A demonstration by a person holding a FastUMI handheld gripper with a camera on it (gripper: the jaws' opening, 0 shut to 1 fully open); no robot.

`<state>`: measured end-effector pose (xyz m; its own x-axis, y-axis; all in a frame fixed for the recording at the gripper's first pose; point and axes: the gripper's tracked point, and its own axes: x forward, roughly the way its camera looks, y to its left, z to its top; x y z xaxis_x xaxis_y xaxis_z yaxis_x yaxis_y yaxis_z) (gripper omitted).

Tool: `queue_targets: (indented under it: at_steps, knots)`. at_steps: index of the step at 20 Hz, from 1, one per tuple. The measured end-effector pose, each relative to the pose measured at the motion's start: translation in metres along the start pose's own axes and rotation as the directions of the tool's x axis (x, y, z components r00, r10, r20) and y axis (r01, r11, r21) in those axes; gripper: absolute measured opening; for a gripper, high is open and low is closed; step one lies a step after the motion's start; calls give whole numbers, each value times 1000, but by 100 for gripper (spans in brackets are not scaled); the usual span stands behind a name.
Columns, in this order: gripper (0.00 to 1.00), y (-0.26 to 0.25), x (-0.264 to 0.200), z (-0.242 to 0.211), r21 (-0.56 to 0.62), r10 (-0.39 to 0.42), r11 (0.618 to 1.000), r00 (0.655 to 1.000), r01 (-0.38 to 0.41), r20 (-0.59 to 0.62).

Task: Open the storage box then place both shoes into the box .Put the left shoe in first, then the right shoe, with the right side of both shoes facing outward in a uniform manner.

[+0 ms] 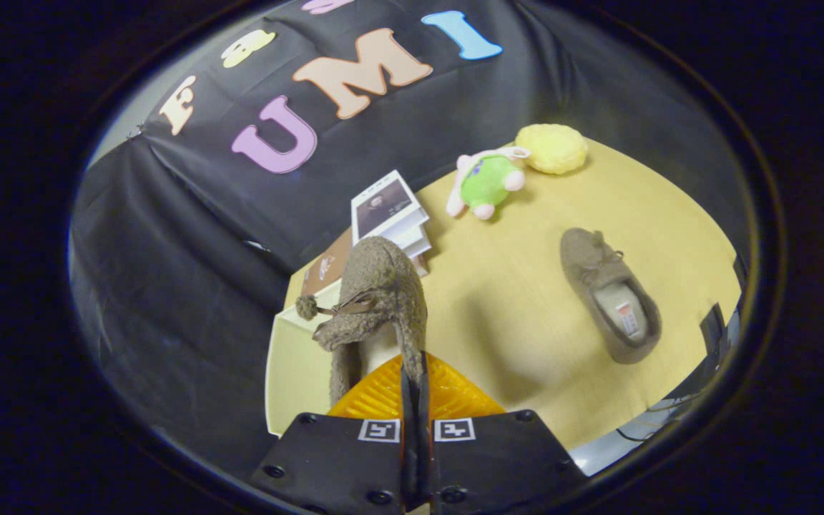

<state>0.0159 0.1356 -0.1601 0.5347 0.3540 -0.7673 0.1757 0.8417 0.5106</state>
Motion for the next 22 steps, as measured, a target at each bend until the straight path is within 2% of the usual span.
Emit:
queue_targets:
  at_steps: [5,11,15,22]
  knots:
    - [4,56,8,1,-25,55,998,998,-55,0]
    - [3,105,46,-55,-75,83,993,989,-93,-121]
    - [4,110,72,-89,-112,43,992,982,-64,-182]
    - [4,107,125,-136,-108,-78,993,962,52,-260]
